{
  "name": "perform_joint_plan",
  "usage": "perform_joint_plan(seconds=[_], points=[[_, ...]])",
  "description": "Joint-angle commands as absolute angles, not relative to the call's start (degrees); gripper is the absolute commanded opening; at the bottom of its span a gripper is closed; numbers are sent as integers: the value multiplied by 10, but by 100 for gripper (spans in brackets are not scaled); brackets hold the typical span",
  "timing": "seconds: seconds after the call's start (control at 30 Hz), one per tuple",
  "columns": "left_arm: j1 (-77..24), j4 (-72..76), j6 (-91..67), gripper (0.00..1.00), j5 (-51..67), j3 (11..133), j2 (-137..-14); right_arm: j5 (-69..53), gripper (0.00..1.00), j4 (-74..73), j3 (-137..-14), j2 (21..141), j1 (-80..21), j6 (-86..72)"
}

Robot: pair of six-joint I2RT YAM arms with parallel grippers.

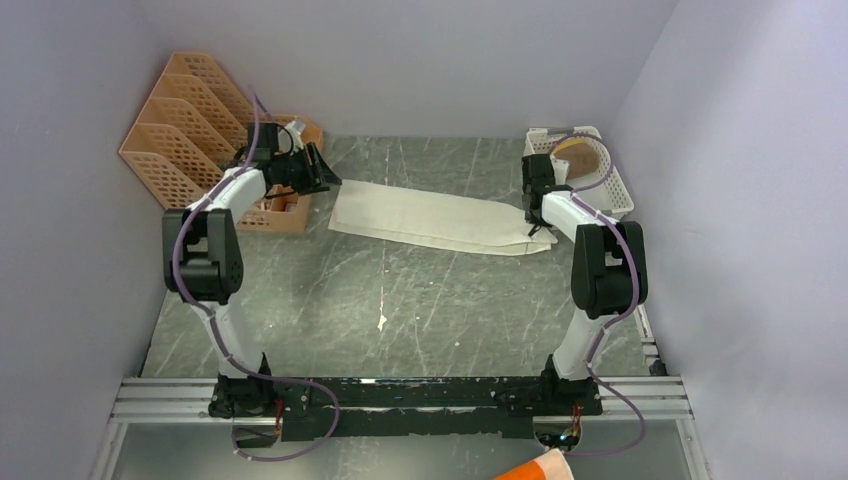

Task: Roll the towels
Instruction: Fold the towel at the center of the board.

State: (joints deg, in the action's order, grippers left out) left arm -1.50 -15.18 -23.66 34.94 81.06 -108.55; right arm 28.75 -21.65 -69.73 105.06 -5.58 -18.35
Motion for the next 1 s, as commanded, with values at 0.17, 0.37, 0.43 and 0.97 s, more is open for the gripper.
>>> perform_joint_plan(seconds=[0.17, 0.37, 0.43, 0.97], points=[[-50, -236, -175, 57, 241, 925, -1210, 267, 0, -217, -687, 1041, -54, -174], [-61, -254, -160, 54, 186, 973, -1255, 246, 0, -207, -682, 1033, -54, -171], [-67, -266, -151, 54, 165, 984, -1267, 238, 0, -205, -681, 1032, -54, -168], [-92, -269, -137, 29, 147, 976, -1321, 221, 0, -198, -674, 1010, -54, -155]])
